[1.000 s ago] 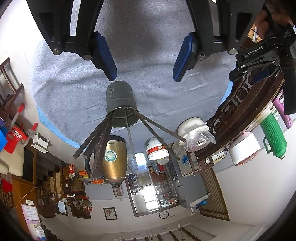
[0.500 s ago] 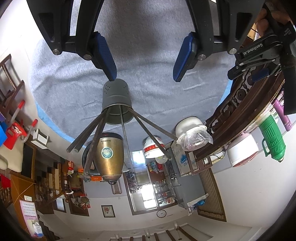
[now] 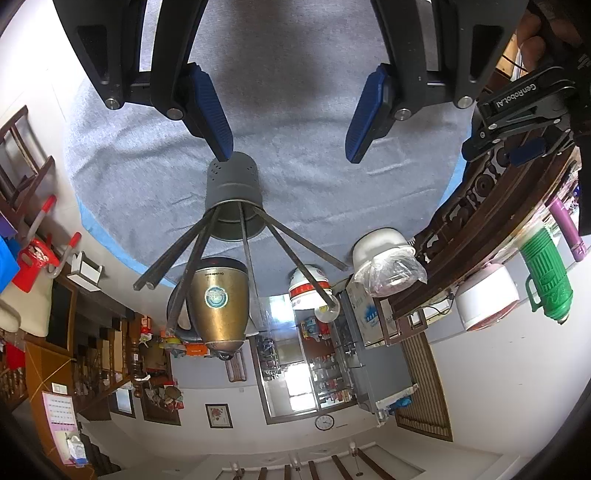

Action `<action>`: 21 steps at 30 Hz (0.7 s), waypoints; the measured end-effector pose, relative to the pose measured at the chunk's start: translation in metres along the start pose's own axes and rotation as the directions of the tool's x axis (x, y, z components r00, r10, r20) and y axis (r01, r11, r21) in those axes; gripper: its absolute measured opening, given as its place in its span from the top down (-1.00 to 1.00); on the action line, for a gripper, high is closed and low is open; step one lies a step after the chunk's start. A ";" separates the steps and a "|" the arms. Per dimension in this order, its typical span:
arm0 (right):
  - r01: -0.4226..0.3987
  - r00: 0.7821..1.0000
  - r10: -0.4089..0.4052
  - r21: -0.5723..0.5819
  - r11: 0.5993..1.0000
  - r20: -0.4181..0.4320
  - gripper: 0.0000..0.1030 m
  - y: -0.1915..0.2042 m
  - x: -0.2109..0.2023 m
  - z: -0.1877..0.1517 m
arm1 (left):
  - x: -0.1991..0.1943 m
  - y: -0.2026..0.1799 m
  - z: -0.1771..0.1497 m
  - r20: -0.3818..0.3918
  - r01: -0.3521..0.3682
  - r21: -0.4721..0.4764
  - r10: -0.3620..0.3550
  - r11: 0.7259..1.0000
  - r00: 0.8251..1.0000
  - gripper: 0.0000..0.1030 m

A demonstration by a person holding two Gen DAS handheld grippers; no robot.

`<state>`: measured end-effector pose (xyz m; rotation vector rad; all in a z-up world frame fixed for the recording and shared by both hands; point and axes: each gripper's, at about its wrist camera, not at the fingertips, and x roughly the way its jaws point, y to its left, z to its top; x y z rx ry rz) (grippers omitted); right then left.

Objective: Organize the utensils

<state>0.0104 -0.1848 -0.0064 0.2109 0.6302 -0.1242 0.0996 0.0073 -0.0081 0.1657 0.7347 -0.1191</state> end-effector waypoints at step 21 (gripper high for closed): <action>-0.019 1.000 0.019 0.008 1.000 -0.004 -0.31 0.002 0.010 0.004 | 0.000 -0.005 0.006 -0.010 -0.012 0.020 0.012 1.000 1.000 -0.72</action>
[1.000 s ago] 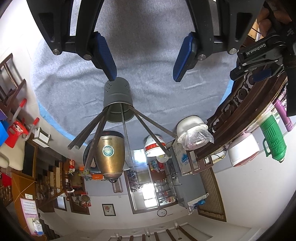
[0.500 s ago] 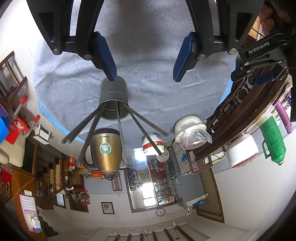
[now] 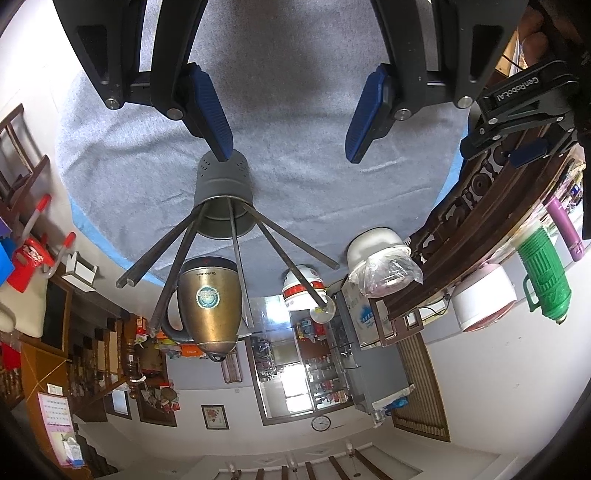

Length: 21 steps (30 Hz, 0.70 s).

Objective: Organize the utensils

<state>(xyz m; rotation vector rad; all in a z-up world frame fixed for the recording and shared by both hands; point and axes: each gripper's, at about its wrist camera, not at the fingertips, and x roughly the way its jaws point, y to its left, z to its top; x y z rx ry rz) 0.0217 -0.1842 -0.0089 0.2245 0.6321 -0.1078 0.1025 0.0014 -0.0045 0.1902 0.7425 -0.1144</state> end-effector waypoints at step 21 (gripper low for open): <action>-0.017 1.000 0.018 0.010 1.000 -0.020 -0.31 -0.027 0.015 0.002 | 0.008 -0.015 0.008 -0.027 -0.025 -0.009 0.024 1.000 0.999 -0.72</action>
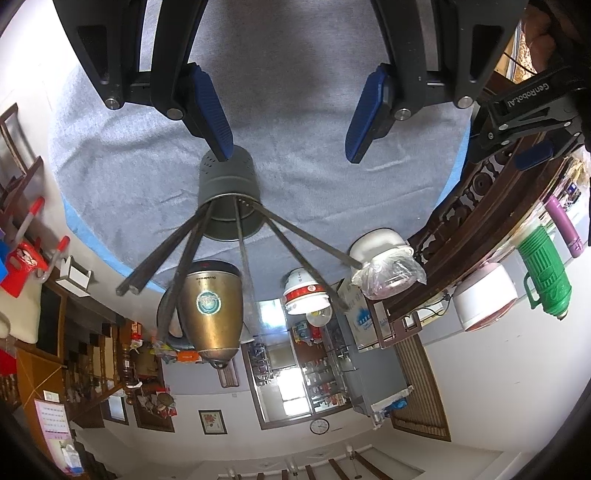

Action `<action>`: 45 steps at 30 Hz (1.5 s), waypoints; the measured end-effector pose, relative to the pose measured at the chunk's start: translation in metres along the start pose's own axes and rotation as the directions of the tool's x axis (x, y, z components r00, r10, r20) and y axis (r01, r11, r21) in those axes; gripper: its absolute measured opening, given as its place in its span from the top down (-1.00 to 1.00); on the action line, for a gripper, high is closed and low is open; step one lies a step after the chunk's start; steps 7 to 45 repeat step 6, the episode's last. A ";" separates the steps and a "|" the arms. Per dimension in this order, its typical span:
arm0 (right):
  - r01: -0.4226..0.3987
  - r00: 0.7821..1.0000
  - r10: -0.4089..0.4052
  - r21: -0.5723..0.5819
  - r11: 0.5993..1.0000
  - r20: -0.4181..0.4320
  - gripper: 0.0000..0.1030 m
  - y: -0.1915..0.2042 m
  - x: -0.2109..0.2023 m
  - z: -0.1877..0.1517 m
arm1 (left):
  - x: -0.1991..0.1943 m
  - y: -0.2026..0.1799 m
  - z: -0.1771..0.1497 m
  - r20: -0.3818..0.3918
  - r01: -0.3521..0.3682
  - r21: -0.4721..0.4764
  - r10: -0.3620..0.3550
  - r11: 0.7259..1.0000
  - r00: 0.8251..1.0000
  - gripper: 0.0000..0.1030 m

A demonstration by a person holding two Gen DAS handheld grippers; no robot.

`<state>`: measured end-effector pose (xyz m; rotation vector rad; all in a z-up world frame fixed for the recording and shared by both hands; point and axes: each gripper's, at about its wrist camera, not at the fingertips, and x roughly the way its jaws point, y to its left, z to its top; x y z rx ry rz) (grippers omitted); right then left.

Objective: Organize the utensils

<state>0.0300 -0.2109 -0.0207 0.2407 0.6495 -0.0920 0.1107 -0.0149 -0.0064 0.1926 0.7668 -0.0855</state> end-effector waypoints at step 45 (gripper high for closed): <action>0.168 0.986 -0.168 0.046 0.985 -0.007 -0.31 -0.067 0.029 -0.009 | 0.061 0.019 -0.010 -0.072 0.052 -0.117 -0.061 0.992 0.996 -0.71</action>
